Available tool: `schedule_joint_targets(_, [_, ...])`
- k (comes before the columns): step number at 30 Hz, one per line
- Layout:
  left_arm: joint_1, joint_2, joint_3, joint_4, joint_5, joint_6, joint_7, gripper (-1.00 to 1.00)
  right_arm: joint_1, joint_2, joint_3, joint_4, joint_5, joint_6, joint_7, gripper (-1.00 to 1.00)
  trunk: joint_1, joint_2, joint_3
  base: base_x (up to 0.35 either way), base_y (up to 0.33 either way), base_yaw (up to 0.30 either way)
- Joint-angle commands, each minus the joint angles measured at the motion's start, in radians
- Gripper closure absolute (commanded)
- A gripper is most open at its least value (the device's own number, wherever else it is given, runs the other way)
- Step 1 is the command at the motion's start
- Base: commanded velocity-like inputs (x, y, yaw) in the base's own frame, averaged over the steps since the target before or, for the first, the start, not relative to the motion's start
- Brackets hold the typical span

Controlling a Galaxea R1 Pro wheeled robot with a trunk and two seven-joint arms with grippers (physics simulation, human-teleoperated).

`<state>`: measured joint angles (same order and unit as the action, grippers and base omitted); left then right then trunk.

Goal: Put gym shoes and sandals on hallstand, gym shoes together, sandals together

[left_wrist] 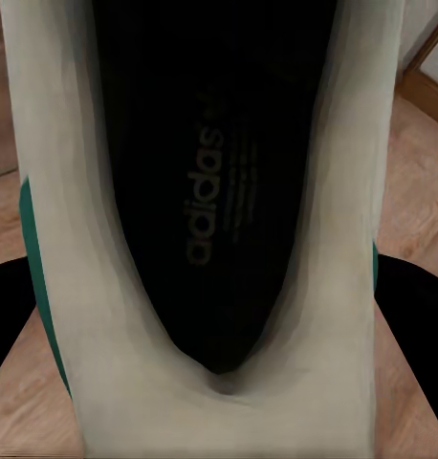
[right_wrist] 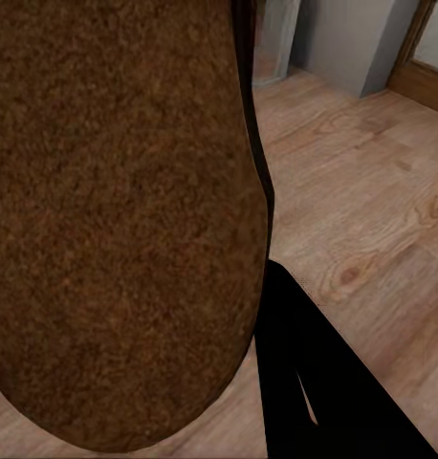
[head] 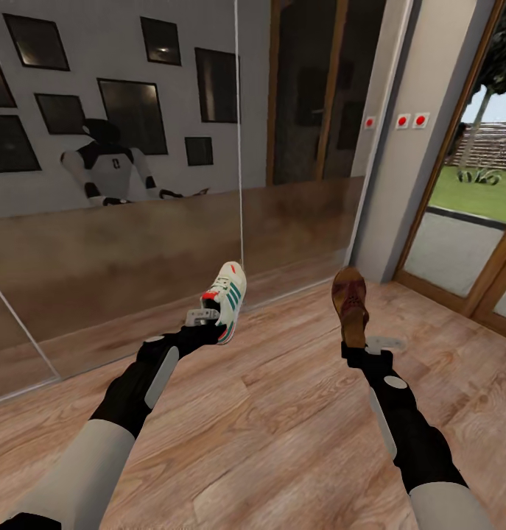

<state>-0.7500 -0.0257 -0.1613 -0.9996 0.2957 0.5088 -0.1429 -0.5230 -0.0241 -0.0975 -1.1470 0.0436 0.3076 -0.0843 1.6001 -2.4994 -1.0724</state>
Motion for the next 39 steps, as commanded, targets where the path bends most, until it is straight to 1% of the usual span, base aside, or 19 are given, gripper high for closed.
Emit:
schedule_joint_targets(1, [-0.001,0.000,0.001,-0.001,0.003,0.005,0.000,1.00,0.000,0.000,0.001,-0.002,0.001,0.007,-0.004,1.00,0.000,0.000,0.000,0.000,0.000,0.268])
schedule_joint_targets(28, [-0.001,0.001,0.002,-0.001,0.003,0.004,0.000,1.00,0.000,0.000,0.000,-0.002,0.002,0.007,-0.006,1.00,0.000,0.000,0.002,0.000,0.000,0.296])
schedule_joint_targets(30, [-0.001,0.003,0.012,-0.001,0.004,0.001,0.000,1.00,0.000,0.000,0.001,-0.002,0.002,0.007,-0.006,1.00,0.000,0.000,0.002,0.000,0.000,0.300])
schedule_joint_targets(31, [0.000,0.003,0.031,-0.001,0.005,0.000,0.000,1.00,0.000,0.000,0.000,-0.002,0.001,0.007,-0.006,1.00,0.000,0.000,0.002,0.000,0.000,0.300])
schedule_joint_targets(33, [0.000,0.002,0.049,0.001,0.004,-0.002,0.000,1.00,0.000,0.000,0.001,-0.002,0.002,0.007,-0.006,1.00,0.000,0.000,0.002,0.000,0.000,0.299])
schedule_joint_targets(39, [0.000,0.001,0.059,0.001,0.005,-0.005,-0.001,1.00,0.000,0.000,0.001,-0.002,0.002,0.007,-0.006,1.00,0.000,0.000,0.002,0.000,0.000,0.300])
